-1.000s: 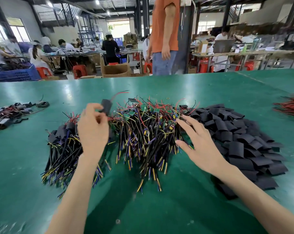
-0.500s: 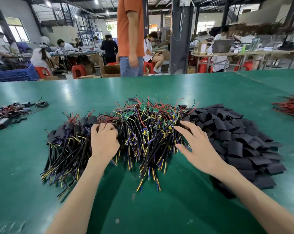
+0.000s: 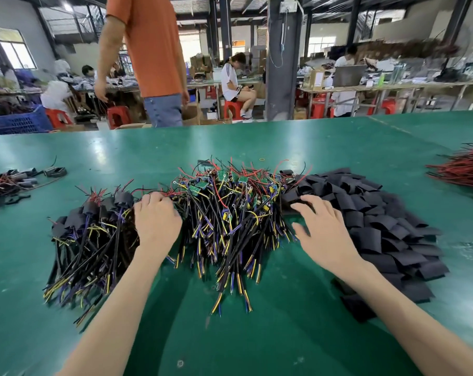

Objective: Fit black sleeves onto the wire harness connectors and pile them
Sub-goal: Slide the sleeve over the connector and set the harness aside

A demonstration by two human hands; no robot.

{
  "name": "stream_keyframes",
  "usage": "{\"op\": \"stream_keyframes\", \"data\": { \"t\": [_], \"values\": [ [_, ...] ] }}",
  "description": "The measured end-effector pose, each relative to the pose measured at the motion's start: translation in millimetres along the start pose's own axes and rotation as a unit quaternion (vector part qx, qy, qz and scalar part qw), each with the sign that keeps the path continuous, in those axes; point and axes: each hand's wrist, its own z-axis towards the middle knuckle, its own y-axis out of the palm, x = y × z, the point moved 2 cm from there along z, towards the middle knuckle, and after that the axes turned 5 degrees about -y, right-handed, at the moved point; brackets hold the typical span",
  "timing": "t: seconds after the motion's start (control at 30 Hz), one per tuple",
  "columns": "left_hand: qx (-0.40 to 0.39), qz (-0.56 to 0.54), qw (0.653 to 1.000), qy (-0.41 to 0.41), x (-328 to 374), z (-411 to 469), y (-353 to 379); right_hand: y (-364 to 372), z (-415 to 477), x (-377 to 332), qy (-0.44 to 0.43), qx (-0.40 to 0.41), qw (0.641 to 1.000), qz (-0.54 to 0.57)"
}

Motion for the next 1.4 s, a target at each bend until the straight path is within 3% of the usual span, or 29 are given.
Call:
{"op": "stream_keyframes", "data": {
  "t": [0.13, 0.27, 0.5, 0.63, 0.8, 0.87, 1.03, 1.13, 1.23, 1.33, 1.4],
  "values": [
    [-0.093, -0.047, 0.994, -0.029, 18.4, 19.5, 9.1, -2.2, 0.6, 17.1, 0.088, -0.012, 0.992, -0.089],
    [-0.168, -0.056, 0.981, -0.080, 20.4, 40.5, 16.5, 2.2, 1.0, 22.4, 0.097, -0.054, 0.987, -0.115],
    [-0.195, -0.193, 0.931, -0.239, 6.1, 54.1, 25.2, 11.4, 1.1, 25.3, 0.086, -0.112, 0.984, -0.106],
    [-0.208, -0.314, 0.889, -0.259, 4.6, 58.0, 20.3, 18.3, 1.2, 23.8, 0.051, -0.155, 0.982, -0.097],
    [-0.185, -0.373, 0.853, -0.314, 4.6, 57.1, 20.8, 20.2, 3.1, 27.7, 0.043, -0.189, 0.979, -0.061],
    [-0.197, -0.378, 0.854, -0.298, 9.0, 55.1, 19.7, 21.7, 2.0, 27.3, 0.031, -0.186, 0.980, -0.066],
    [-0.161, -0.276, 0.914, -0.248, 20.9, 44.4, 5.8, 26.4, -1.5, 28.0, -0.014, -0.175, 0.978, -0.111],
    [-0.145, -0.314, 0.905, -0.247, 28.0, 45.4, -0.6, 27.1, -1.4, 29.9, -0.037, -0.175, 0.974, -0.138],
    [-0.130, -0.404, 0.869, -0.255, 31.2, 52.9, -16.3, 26.9, -0.5, 30.3, -0.055, -0.161, 0.974, -0.150],
    [-0.056, -0.376, 0.902, -0.202, 32.1, 63.0, -50.8, 27.6, -0.6, 29.4, -0.066, -0.171, 0.971, -0.152],
    [0.026, -0.367, 0.924, -0.105, 39.4, 64.0, -82.7, 28.3, -1.7, 28.7, -0.074, -0.187, 0.968, -0.152]
  ]
}}
